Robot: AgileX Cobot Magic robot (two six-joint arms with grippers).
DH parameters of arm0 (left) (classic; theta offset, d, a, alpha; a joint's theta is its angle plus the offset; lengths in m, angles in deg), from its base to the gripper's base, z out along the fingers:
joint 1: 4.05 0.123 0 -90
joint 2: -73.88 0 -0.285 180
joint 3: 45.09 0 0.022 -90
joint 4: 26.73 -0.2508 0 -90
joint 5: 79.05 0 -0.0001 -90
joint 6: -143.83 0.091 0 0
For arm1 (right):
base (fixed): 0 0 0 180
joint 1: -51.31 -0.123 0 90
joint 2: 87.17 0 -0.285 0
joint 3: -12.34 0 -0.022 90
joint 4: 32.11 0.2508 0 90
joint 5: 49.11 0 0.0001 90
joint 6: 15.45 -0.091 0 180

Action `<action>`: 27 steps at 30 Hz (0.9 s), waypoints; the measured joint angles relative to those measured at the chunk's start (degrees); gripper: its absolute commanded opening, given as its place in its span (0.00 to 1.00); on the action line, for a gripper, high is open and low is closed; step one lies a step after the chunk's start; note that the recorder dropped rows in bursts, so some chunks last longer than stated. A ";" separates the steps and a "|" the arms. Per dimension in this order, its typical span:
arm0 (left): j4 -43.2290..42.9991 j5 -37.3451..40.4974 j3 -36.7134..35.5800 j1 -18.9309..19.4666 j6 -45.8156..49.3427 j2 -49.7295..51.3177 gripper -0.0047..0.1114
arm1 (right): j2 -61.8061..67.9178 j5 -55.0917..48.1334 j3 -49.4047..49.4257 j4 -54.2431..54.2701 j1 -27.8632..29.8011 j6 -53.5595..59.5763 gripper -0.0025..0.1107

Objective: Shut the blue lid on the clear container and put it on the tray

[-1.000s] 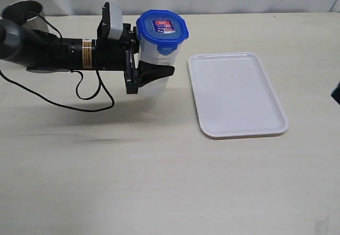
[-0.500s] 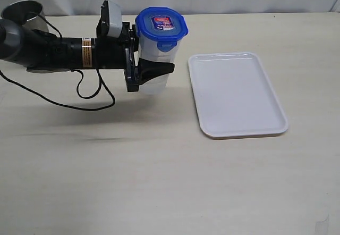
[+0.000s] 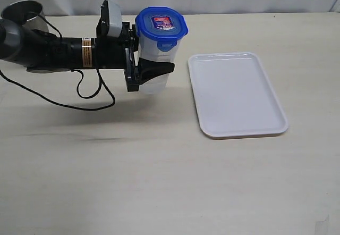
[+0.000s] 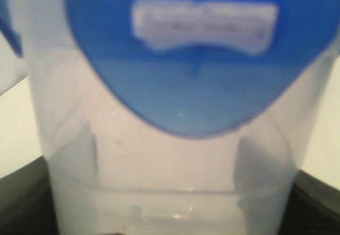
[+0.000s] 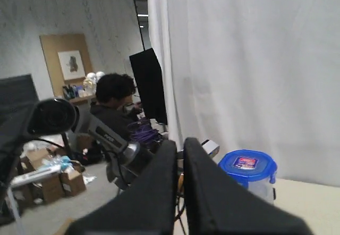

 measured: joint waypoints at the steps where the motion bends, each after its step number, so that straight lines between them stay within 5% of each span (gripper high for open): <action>1: 0.00 0.00 0.00 0.00 0.00 0.00 0.04 | -0.24 0.00 0.00 2.46 0.41 0.00 0.06; 8: 0.00 0.00 0.00 0.00 0.00 0.00 0.04 | -0.46 0.00 0.66 17.61 10.91 0.00 0.06; 15: 0.00 0.00 0.00 0.00 0.00 0.00 0.04 | -0.46 -0.11 6.22 20.69 25.11 -0.11 0.06; 27: 0.00 0.00 0.00 0.00 0.00 0.00 0.04 | -0.46 -6.08 14.32 21.09 35.12 -0.11 0.06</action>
